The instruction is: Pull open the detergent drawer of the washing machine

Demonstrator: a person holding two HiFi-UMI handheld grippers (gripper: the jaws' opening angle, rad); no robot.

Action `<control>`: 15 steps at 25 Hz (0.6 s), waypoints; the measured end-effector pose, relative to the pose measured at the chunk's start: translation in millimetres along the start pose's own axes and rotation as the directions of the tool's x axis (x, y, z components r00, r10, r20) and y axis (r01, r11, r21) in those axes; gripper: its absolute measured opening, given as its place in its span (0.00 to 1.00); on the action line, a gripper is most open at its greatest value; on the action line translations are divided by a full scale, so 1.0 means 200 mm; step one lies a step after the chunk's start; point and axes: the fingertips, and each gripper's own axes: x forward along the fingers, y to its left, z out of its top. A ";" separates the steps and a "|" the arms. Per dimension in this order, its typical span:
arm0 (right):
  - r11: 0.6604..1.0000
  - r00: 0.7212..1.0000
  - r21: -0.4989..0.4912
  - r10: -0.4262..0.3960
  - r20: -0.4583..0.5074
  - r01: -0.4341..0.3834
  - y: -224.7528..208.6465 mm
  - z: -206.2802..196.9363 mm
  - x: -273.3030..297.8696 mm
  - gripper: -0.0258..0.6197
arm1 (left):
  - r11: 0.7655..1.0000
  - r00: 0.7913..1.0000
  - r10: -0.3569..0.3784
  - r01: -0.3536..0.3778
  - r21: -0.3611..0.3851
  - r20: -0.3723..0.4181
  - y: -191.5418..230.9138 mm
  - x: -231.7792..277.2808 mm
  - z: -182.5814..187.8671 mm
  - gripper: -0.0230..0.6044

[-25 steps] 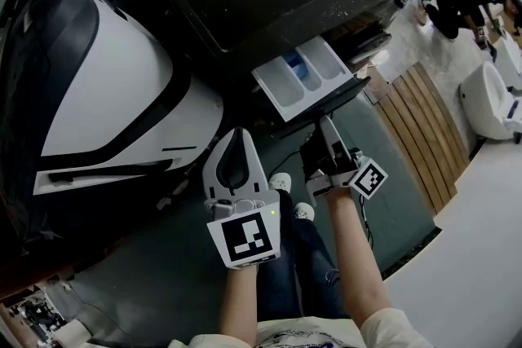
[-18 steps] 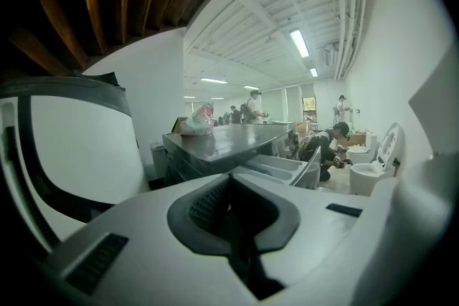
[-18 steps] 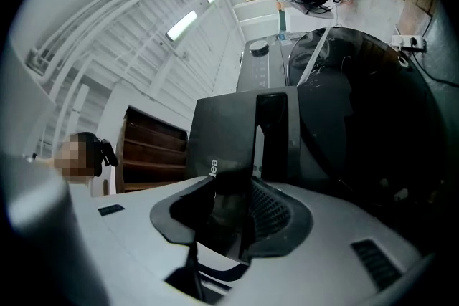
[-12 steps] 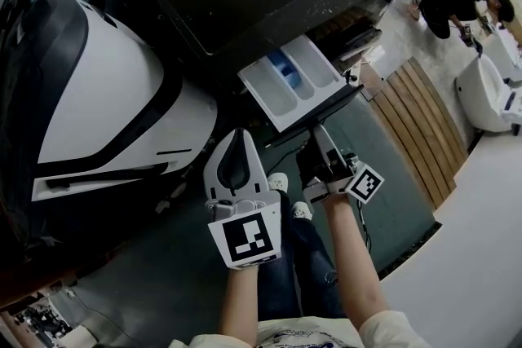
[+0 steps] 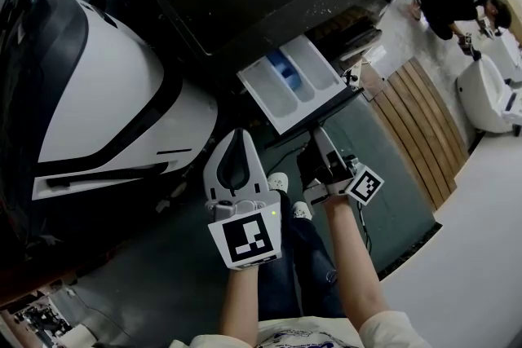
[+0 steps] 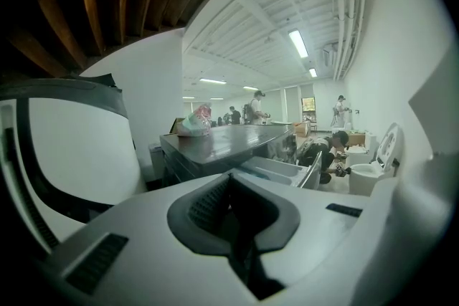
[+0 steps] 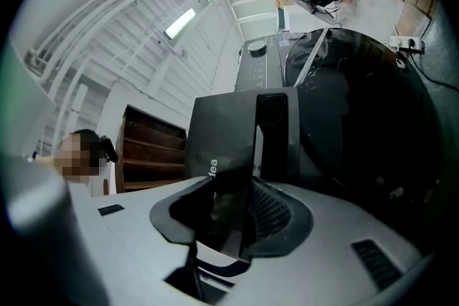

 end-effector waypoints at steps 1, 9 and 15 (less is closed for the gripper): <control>1.000 1.000 -0.001 0.000 0.001 0.000 0.00 0.00 0.00 0.31 | 1.000 1.000 0.002 -0.002 0.000 0.000 0.00 0.00 0.00 0.06; 0.997 0.999 -0.068 -0.036 0.004 0.036 0.01 0.01 -0.02 0.34 | 1.000 1.000 0.016 -0.016 -0.008 -0.006 0.05 -0.01 -0.01 0.06; 0.982 0.993 -0.148 -0.115 0.015 0.116 0.03 0.05 -0.09 0.37 | 1.000 1.000 0.016 -0.015 0.011 -0.012 0.08 -0.02 0.02 0.06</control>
